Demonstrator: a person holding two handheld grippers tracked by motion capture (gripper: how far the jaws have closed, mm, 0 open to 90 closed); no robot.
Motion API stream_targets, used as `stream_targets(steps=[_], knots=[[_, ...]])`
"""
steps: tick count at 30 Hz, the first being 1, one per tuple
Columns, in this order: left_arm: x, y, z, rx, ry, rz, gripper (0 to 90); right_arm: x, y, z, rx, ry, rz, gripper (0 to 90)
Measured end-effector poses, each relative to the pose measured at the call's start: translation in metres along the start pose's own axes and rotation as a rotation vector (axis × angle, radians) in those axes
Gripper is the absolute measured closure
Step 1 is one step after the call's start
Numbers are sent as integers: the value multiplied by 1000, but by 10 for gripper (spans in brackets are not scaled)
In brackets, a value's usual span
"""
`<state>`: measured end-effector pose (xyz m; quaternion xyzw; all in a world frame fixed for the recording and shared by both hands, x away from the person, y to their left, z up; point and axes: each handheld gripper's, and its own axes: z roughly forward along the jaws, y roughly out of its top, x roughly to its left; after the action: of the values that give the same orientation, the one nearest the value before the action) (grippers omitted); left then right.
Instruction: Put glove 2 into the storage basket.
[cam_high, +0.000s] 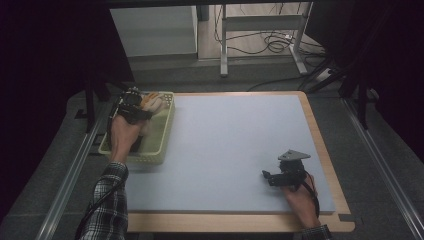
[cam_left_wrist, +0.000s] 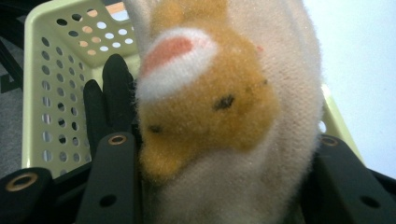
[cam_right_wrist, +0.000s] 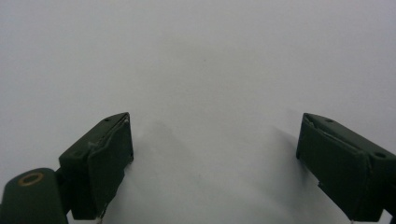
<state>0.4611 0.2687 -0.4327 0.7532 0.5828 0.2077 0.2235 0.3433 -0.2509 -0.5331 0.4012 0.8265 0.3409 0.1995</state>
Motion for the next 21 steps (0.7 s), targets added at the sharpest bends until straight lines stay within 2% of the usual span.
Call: stream_targets(steps=[21], knots=[[-6, -1, 39, 55, 16, 0, 490, 0, 0, 0, 0, 1, 1, 106]])
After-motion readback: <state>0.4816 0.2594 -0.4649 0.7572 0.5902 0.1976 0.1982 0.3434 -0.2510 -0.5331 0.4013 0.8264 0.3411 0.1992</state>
